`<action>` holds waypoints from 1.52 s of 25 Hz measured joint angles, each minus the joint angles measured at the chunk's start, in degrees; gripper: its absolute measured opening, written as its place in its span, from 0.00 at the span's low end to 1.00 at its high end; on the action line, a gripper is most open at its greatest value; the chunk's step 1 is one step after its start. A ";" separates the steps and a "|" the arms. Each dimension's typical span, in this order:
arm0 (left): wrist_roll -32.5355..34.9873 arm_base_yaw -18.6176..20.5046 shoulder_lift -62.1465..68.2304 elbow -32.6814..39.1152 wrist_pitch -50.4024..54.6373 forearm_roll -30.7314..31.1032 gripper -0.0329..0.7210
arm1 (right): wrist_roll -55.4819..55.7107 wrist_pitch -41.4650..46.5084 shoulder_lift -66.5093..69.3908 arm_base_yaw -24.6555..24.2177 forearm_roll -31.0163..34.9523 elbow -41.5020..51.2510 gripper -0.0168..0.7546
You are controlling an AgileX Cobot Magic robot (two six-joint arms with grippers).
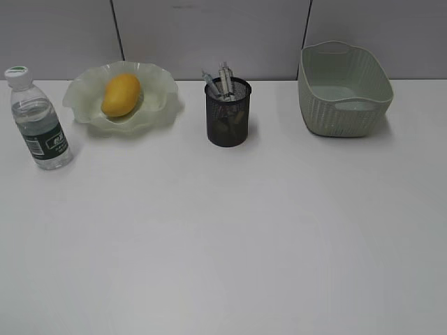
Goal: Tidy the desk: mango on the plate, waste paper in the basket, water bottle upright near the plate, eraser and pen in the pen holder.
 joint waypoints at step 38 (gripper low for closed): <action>0.00 13.73 -7.30 0.14 0.02 0.00 0.36 | 0.00 -0.18 -9.66 -12.48 0.00 0.11 0.78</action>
